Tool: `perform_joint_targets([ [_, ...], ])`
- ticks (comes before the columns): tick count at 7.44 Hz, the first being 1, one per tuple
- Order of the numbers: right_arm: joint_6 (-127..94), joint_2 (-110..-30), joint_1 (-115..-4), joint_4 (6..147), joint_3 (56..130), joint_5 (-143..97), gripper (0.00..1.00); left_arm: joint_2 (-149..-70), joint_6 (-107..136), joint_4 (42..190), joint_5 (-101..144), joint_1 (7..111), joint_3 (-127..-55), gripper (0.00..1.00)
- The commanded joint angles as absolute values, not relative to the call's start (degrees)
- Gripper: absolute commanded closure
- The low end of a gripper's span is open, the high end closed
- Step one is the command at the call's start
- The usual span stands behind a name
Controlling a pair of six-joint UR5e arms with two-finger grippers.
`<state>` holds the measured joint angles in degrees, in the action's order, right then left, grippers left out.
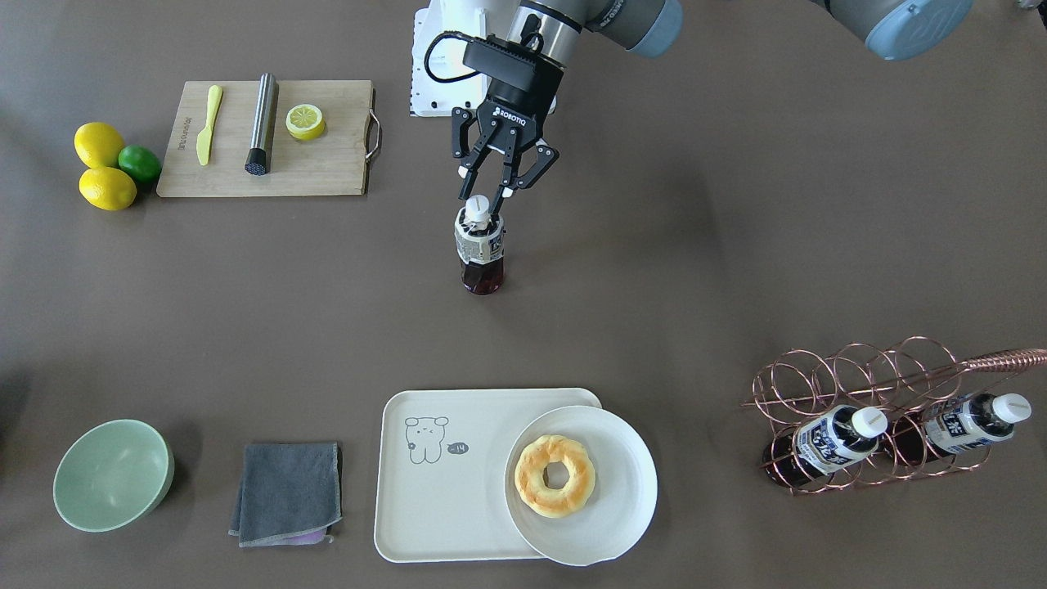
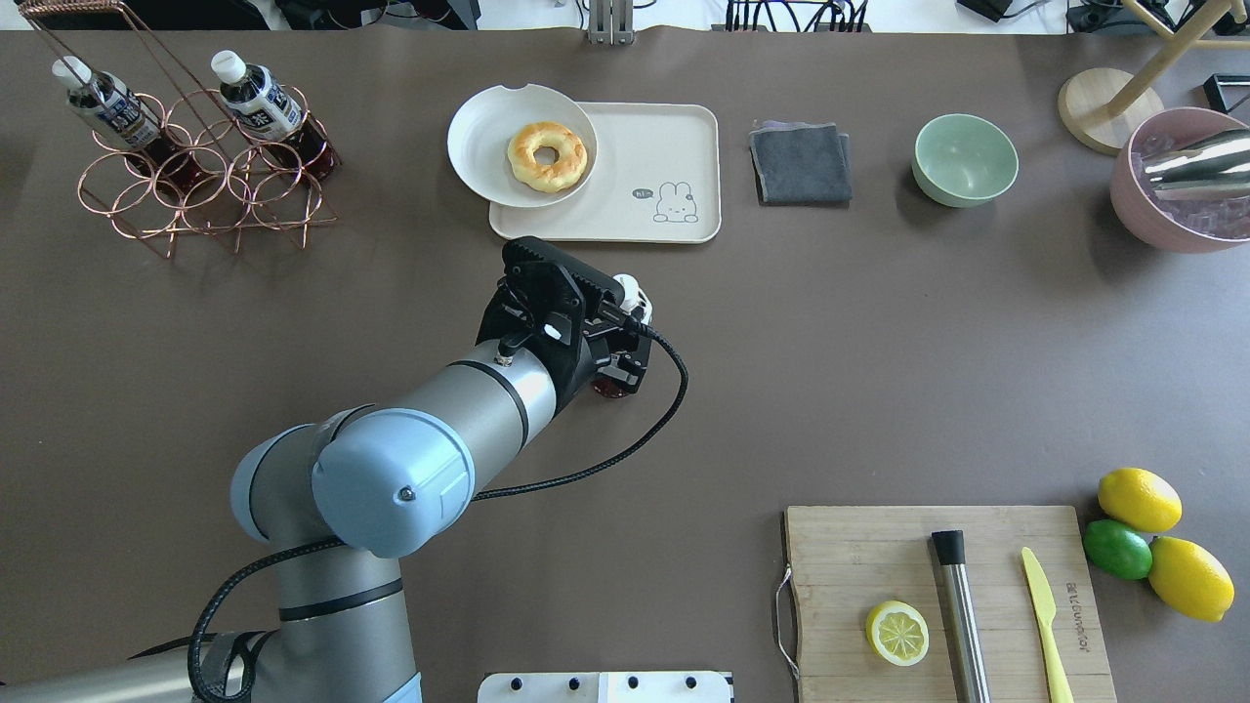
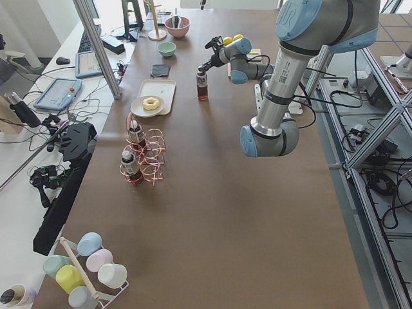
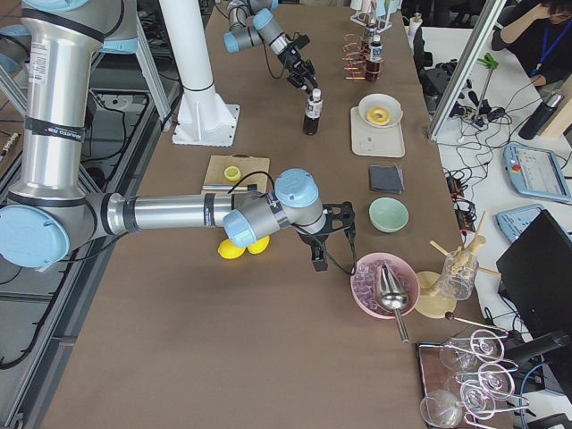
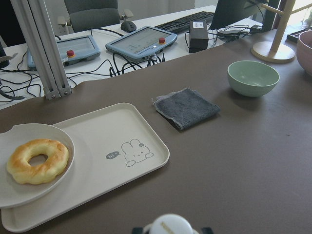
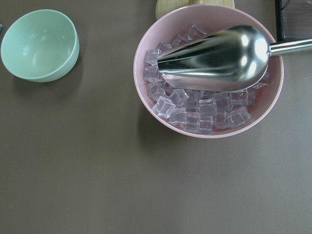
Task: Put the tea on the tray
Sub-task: 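Carry the bottle toward the tray and set it upright on the table, then withdraw the left gripper while the right gripper reaches over the bottle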
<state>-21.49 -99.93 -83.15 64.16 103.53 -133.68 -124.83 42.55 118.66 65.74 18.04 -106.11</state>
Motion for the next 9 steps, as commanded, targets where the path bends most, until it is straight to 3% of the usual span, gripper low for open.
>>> perform_joint_targets([
  [1,-21.53,-99.93,-83.14,64.16,103.62,-133.68,0.0,-124.63,48.64,121.1,65.92,18.1,-108.72,0.02],
  [4,-21.8,-99.32,-82.97,64.16,103.97,-133.86,0.0,-119.3,52.71,121.11,69.84,21.51,-118.01,0.02],
  [6,-23.1,-98.09,-82.01,64.25,104.5,-134.74,0.0,-106.6,53.7,120.76,86.91,33.68,-121.97,0.01],
  [9,-35.38,-96.16,-74.99,64.42,111.16,-133.95,0.0,-86.46,45.43,120.85,113.74,53.39,-122.79,0.0],
])
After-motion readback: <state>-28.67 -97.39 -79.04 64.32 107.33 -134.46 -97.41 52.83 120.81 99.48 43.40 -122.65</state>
